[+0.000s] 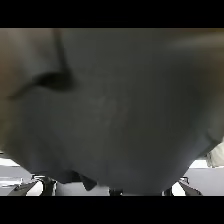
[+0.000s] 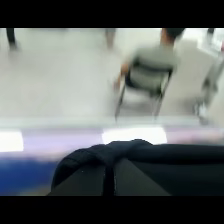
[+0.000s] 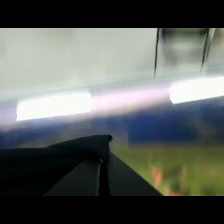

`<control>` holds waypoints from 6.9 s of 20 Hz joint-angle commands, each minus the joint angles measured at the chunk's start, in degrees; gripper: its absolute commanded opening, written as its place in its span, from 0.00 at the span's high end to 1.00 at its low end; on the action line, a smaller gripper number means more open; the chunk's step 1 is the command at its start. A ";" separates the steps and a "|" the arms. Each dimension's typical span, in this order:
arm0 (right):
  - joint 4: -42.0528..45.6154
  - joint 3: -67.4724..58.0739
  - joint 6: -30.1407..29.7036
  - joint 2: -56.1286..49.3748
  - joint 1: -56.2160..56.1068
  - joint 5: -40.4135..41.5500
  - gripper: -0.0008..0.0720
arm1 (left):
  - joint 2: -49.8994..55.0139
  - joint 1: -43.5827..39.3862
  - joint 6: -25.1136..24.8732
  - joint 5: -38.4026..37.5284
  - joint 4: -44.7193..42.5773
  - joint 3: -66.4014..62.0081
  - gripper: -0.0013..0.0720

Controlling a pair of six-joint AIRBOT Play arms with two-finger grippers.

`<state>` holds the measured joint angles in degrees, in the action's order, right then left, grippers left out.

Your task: Fold the clothes and pants, and hang the long-sleeved shirts on hangers.

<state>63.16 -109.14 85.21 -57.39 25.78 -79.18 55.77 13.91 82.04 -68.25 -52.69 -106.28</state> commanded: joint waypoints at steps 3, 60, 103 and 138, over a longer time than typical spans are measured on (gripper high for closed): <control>16.37 22.25 6.95 -17.81 -14.80 -5.03 0.93 | 13.07 -8.90 0.31 2.56 -1.57 29.92 0.93; 21.55 28.28 3.50 -34.32 -12.52 -14.29 0.17 | 38.16 -7.26 -0.59 -22.64 -13.11 31.32 0.14; 9.92 69.77 -4.90 -12.81 -2.82 0.92 0.93 | -2.56 -9.09 -6.34 1.01 2.80 83.56 0.93; 1.25 29.11 6.14 -44.92 -15.28 5.44 0.24 | 30.18 -8.83 -2.51 -10.51 -0.17 30.25 0.42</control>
<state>72.12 -80.09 93.32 -100.95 10.57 -72.55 88.09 5.72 79.61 -78.67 -52.88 -75.99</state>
